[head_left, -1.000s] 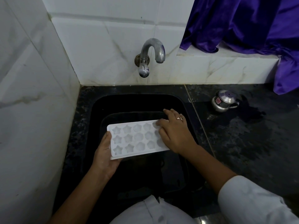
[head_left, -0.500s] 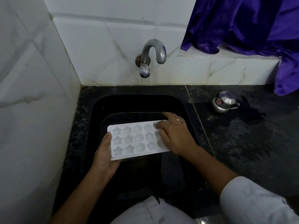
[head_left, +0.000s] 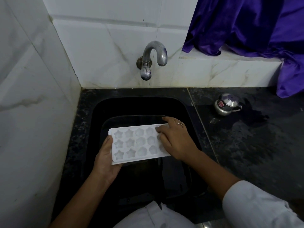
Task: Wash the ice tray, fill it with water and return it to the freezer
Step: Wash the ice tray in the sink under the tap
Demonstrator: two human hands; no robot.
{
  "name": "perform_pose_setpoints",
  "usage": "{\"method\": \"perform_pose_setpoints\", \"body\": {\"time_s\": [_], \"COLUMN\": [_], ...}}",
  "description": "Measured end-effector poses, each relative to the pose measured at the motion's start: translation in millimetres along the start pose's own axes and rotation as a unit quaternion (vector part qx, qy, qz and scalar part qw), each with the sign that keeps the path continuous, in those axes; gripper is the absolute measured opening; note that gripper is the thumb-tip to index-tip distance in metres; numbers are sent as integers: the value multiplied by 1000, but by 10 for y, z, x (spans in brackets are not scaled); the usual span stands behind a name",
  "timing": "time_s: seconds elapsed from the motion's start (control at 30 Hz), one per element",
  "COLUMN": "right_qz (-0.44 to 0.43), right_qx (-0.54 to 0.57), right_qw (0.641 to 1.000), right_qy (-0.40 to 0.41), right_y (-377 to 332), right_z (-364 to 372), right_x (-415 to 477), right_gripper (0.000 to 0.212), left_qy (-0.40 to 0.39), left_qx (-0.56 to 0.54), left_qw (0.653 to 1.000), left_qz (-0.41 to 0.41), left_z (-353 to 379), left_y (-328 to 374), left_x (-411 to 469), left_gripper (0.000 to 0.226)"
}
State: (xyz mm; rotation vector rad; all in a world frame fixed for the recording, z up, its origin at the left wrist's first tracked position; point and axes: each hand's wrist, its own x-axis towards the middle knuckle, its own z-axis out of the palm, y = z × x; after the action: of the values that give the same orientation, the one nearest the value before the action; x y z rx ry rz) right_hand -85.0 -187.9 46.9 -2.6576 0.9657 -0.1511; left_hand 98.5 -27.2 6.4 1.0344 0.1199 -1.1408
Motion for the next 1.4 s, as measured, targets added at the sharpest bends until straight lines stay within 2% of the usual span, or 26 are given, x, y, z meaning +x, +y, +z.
{"method": "perform_pose_setpoints", "body": {"time_s": [0.8, 0.97, 1.1, 1.2, 1.4], "right_qz": [-6, 19, -11, 23, 7], "right_qx": [2, -3, -25, -13, -3], "right_qw": [1000, 1000, 1000, 1000, 1000], "right_qy": [-29, 0, -15, 8, 1], "right_y": [-1, -23, -6, -12, -38], "right_z": [-28, -104, -45, -62, -43], "right_x": [-9, 47, -5, 29, 31], "right_gripper": [58, 55, 56, 52, 51], "left_qy": [8, 4, 9, 3, -3], "left_qx": [-1, 6, 0, 9, 22], "left_qw": [1000, 1000, 1000, 1000, 1000], "left_qz": [1, -1, 1, -2, 2], "left_z": [-44, -17, -34, -13, 6], "left_y": [57, 24, 63, 52, 17], "left_x": [21, -2, 13, 2, -20], "left_gripper": [48, 47, 50, 50, 49]}}
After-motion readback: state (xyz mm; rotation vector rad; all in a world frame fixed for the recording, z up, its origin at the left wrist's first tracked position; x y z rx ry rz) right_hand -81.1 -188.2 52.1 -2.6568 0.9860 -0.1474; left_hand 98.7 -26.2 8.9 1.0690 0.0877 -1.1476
